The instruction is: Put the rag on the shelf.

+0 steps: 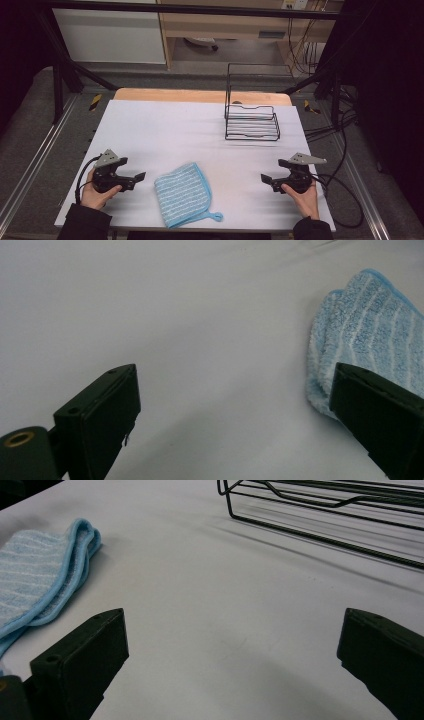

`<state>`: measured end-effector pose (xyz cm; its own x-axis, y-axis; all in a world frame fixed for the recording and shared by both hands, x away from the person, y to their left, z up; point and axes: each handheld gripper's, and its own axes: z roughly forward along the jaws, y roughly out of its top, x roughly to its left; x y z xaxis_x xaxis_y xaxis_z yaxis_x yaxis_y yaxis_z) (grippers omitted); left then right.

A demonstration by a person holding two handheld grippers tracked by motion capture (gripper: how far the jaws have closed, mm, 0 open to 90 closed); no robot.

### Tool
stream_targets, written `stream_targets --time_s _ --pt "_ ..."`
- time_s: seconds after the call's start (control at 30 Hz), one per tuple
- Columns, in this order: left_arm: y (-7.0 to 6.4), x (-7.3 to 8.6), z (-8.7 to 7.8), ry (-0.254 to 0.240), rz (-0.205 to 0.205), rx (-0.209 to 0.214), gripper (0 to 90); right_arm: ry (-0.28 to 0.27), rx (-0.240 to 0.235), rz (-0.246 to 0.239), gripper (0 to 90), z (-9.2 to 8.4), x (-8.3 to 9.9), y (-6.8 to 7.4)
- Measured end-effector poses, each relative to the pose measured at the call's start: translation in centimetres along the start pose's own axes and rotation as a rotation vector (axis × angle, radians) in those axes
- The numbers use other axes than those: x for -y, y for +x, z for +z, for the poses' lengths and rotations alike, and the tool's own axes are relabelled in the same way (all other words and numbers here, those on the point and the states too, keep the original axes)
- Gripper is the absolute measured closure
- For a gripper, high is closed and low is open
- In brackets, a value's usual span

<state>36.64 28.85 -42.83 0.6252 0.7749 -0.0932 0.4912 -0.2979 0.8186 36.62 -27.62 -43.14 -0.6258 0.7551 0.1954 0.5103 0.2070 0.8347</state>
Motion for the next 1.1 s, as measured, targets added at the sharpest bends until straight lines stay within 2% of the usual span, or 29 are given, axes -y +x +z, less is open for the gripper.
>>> stream_targets --time_s 0.33,0.67,0.9,1.03,1.1 --pt "-0.3 -0.1 0.1 0.013 0.006 -0.001 6.1 0.001 0.005 -0.007 0.8 0.0 0.0 0.1" --pt "-1.8 -0.6 0.8 0.036 0.011 0.017 8.8 0.014 -0.001 -0.009 0.7 0.3 0.0 0.3" --pt "-3.1 -0.6 1.7 0.082 -0.006 0.048 17.5 0.03 -0.004 -0.021 0.7 0.7 0.0 0.6" --pt "-3.9 -0.5 2.3 0.114 -0.012 0.062 31.2 0.041 -0.007 -0.028 0.8 1.0 -0.1 1.0" --pt "-4.2 -0.5 2.5 0.127 -0.019 0.069 33.8 0.043 -0.008 -0.032 0.8 1.1 -0.1 1.0"
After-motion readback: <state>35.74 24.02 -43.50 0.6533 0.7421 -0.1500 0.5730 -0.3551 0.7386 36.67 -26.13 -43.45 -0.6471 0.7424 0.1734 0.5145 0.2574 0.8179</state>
